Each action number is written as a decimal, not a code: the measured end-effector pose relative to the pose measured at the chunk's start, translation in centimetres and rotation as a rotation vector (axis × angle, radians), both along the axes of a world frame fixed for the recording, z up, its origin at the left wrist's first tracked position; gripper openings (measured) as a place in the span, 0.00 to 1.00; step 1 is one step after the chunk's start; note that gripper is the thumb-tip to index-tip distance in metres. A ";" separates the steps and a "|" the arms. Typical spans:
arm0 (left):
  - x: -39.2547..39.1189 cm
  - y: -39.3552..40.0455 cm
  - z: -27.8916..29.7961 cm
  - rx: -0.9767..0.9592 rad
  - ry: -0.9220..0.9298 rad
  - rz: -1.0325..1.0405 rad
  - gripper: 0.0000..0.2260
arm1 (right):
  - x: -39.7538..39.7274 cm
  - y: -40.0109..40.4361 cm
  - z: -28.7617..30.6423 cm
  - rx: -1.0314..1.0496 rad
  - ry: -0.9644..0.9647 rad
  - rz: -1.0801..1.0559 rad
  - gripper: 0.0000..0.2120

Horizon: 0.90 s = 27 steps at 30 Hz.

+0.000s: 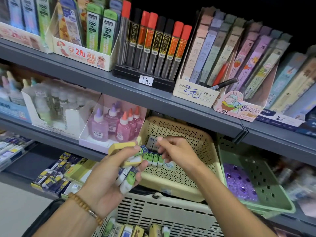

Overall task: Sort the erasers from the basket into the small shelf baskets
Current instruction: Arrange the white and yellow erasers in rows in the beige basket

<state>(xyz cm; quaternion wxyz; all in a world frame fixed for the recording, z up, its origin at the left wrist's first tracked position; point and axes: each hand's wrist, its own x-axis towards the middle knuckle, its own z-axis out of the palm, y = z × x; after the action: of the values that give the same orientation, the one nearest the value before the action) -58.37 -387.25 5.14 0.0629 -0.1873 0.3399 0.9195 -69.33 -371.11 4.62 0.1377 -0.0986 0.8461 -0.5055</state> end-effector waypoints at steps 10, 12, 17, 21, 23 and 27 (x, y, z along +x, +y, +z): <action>0.4 0.5 0.5 -0.107 0.033 -0.060 0.17 | 3.4 -0.1 1.5 -0.571 -0.322 0.088 0.06; 0.3 0.4 0.3 -0.129 0.023 -0.054 0.18 | 2.2 1.4 1.4 -0.490 -0.288 0.052 0.06; 0.2 0.0 0.4 -0.246 0.060 -0.066 0.20 | -2.0 4.8 0.1 0.102 -0.206 -0.041 0.04; 0.1 -0.4 0.6 -0.336 0.107 -0.057 0.18 | -4.7 4.3 -1.9 0.317 -0.259 -0.024 0.05; 0.2 -0.5 0.6 -0.374 0.122 -0.057 0.21 | -5.4 3.6 -2.9 0.324 -0.263 -0.051 0.05; 0.4 -0.5 0.4 -0.472 0.155 -0.041 0.23 | -5.5 2.6 -3.5 0.492 -0.162 -0.008 0.05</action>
<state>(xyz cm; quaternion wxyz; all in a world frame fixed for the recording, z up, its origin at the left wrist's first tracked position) -57.99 -387.71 5.58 0.0101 -0.1189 0.5527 0.8248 -74.88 -368.49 1.07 0.2227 -0.0179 0.9302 -0.2914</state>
